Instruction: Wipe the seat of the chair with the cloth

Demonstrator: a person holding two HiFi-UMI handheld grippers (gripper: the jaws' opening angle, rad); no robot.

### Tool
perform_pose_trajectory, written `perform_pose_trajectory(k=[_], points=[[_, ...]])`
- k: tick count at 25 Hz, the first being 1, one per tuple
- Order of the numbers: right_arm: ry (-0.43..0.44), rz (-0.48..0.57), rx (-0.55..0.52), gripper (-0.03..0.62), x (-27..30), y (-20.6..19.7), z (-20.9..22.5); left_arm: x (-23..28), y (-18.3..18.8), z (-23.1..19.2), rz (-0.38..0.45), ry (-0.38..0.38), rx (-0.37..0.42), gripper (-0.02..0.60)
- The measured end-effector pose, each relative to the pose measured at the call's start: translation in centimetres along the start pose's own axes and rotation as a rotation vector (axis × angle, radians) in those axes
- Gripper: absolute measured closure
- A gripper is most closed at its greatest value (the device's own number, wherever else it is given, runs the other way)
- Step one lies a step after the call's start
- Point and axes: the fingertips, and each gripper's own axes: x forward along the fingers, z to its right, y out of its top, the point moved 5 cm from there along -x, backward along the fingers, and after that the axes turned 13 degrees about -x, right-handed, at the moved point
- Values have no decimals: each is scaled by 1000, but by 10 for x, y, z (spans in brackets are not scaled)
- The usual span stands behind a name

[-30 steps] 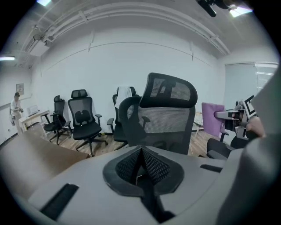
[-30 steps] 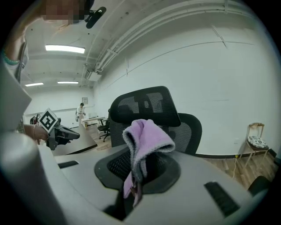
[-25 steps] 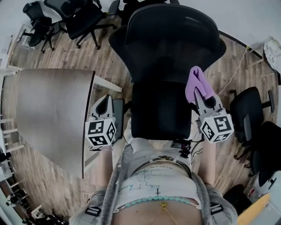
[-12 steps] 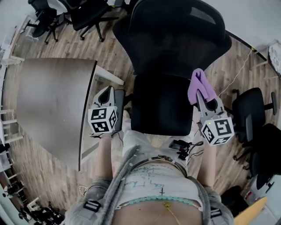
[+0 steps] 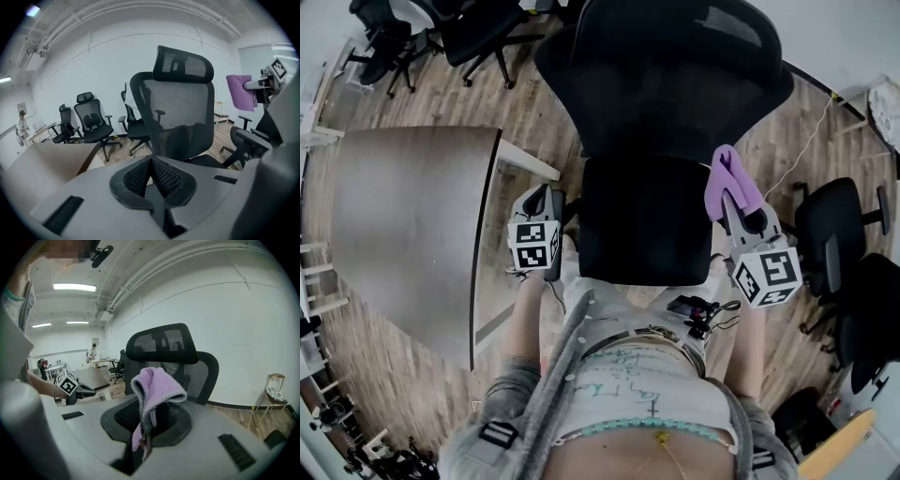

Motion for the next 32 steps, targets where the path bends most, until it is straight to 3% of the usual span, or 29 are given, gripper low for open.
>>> perform_pose_trajectory(k=[9,16,23,32], points=[[-39,-20,40,546,-20,-10,-3,30,-35,-4,-93,22,-13,578],[-8,-47,40,546,-10,-21,-2,46,-52,-1,-151,50,74,578],[79,-112,-26,546,28,-36,0,51,-60,-4,-174,79,111,578],[268,-159,-228,546,103,-51,-5,48,-66,-12,-130,100,84,578]])
